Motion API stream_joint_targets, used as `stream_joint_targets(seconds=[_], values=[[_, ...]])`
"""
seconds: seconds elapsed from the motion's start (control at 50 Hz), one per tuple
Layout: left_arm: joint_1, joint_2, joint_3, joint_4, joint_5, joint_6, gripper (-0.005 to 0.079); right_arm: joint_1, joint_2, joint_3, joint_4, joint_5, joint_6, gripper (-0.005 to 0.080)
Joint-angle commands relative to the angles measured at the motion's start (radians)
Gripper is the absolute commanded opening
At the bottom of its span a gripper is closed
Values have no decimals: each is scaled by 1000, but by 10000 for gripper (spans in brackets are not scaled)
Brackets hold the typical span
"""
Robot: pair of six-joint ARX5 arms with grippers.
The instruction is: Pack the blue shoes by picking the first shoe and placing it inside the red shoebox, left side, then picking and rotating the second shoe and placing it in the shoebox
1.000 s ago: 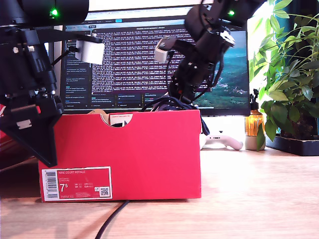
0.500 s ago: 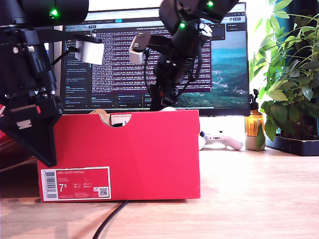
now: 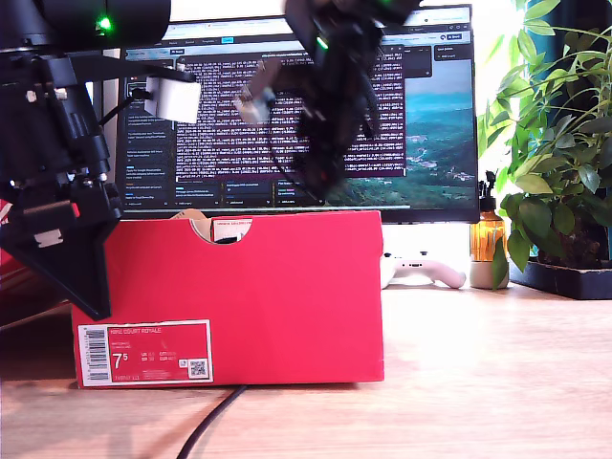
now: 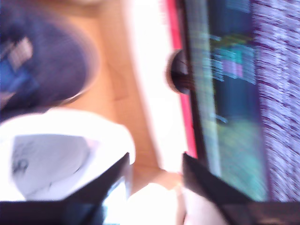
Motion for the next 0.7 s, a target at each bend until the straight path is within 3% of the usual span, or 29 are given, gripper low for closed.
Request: stream_joint_targets(seconds=[0.0,0.14,0.38,0.56,0.68], values=[[0,11,1,24,14,-6,-18,7,-44,47,-24,26,109,-2],[0,11,1,22,44,-6,-18,-3,-84,76,-126,64,337,-2],[-1,10,1,-20,43,-73,-13,-87,-161,76,-346,40,599,-2],[-4,5,1,-90,43,-132,-10,-165,-201,76,-449,-84,716,-2],[-6,-25,1,-117,42,-159,-10,-206,-227,76,-485,-115,739,-2]])
